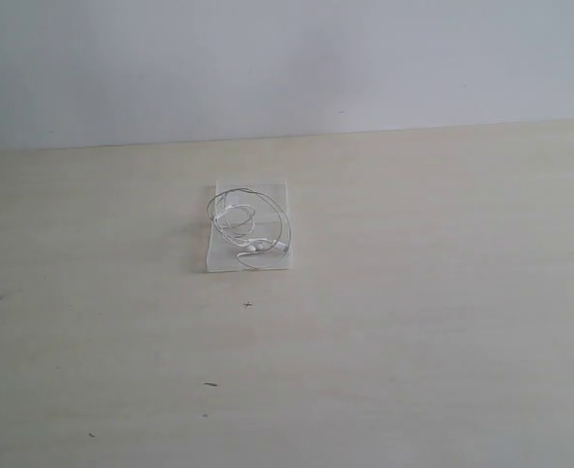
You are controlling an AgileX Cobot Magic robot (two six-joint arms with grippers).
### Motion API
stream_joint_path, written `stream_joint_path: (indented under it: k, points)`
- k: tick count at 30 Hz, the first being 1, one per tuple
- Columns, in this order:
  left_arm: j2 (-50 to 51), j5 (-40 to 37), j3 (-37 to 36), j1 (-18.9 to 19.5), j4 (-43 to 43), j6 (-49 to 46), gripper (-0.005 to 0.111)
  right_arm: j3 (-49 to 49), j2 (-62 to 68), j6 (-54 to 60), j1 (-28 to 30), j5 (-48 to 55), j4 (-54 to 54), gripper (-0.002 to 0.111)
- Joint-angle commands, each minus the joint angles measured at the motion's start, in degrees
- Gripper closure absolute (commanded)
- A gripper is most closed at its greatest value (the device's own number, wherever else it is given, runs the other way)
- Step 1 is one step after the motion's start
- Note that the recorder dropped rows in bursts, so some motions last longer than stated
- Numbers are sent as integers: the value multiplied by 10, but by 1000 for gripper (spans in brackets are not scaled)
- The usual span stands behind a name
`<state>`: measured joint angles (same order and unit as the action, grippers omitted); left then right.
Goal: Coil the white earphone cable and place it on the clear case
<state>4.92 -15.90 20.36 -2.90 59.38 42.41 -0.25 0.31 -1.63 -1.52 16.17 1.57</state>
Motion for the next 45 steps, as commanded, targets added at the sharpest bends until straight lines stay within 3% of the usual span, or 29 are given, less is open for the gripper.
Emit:
stream_joint_path:
  k: [1, 5, 12, 17, 22, 27, 32, 35, 45]
  points:
    - [-2, -117, 3, 1, -281, -362, 107, 3, -3, 0, 2, -1, 1, 108]
    - [-2, -155, -7, 1, -411, -368, 107, 3, -3, 0, 2, -1, 1, 108]
    - [-2, -22, -89, 1, -487, -317, 107, 3, -3, 0, 2, -1, 1, 108]
    - [-42, 36, -151, 5, -498, -354, 107, 3, -3, 0, 2, -1, 1, 108]
    - [-49, 41, -201, 32, -543, -359, 107, 3, -3, 0, 2, -1, 1, 108]
    - [-49, 34, -204, 49, -626, -359, 107, 3, -3, 1, 2, -1, 1, 108]
    - [-49, 11, -204, 89, -627, -403, 107, 3, -3, 1, 2, -1, 1, 108]
    - [-49, 2, -204, 92, -627, -440, 107, 3, -3, 0, 2, -1, 1, 108]
    - [-49, -45, -204, 92, -640, -416, 107, 3, -3, 1, 2, -1, 1, 108]
